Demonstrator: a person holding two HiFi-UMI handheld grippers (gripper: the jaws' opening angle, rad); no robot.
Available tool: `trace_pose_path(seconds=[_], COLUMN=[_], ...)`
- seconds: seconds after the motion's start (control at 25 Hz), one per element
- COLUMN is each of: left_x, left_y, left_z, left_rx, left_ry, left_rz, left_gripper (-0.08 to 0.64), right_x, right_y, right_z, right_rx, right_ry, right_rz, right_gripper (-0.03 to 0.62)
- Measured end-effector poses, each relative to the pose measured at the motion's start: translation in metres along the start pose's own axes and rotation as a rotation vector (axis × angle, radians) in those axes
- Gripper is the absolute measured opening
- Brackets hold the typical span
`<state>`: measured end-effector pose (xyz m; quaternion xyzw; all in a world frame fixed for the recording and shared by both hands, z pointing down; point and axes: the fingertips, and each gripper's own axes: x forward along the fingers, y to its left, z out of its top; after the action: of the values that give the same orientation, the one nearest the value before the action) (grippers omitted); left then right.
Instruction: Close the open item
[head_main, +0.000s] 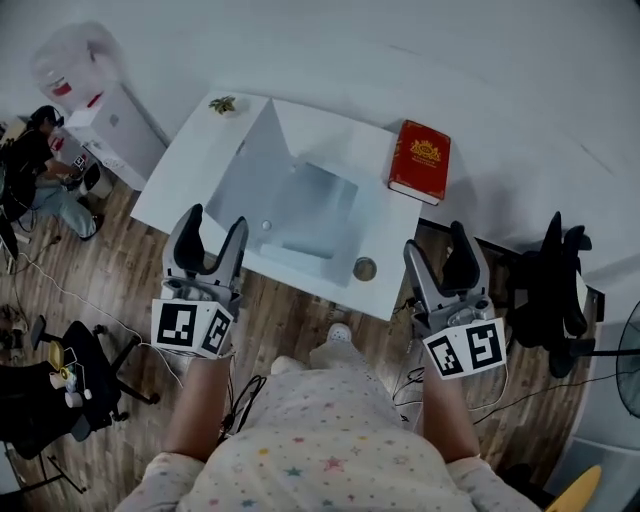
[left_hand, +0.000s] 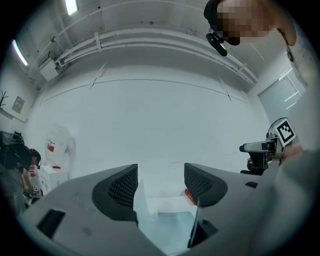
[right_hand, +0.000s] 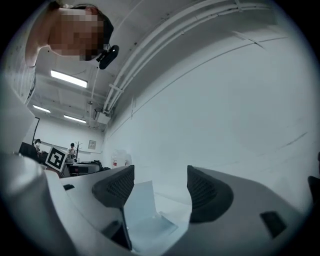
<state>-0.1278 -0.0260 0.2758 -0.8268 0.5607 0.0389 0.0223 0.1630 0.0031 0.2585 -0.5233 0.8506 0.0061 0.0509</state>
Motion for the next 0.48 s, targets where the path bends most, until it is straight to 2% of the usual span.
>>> trace_pose_path(seconds=[0.2,0.48], left_x=[0.024,0.051], left_y=[-0.002,0.019], left_z=[0.000,-0.005], left_rx=[0.024,0.025], left_ry=[0.006,0.023], left_rz=[0.058,0.076], left_gripper=[0.270,0.270], right_x=[0.032,0.073], right_y=[-0.029,-0.035], right_z=[-0.002,-0.016], right_rx=[0.017,0.037], right_ry=[0.005,0.031], right_rz=[0.060,0.090], right_gripper=[0.313,0.313])
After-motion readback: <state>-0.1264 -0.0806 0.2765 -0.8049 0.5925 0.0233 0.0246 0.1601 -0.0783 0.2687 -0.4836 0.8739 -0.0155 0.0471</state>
